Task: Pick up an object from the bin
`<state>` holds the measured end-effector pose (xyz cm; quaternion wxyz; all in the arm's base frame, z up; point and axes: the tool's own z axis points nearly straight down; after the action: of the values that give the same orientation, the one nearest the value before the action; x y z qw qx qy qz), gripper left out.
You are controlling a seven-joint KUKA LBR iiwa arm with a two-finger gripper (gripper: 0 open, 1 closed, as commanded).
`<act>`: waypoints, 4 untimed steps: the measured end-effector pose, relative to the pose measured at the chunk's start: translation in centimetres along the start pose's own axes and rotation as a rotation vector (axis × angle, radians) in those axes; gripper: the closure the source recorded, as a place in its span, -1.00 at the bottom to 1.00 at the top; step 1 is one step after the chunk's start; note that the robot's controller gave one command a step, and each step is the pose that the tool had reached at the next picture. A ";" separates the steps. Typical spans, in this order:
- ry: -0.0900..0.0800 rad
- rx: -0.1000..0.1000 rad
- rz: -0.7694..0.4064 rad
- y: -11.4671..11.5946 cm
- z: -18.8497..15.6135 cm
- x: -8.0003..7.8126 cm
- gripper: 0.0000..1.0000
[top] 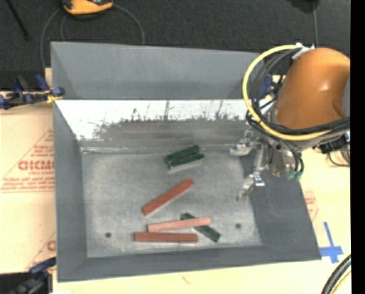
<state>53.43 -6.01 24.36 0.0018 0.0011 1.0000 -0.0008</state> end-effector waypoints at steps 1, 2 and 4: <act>-0.003 0.000 -0.095 5.4 6.6 2.9 -1.00; 0.004 -0.004 0.037 7.8 10.3 3.7 -1.00; 0.001 -0.003 -0.036 9.5 15.7 5.2 -1.00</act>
Offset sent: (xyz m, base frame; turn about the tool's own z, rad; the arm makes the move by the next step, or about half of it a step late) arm -0.0320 0.0680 -0.0836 0.2833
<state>48.26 3.50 8.62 0.0013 -0.0171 0.9999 0.0005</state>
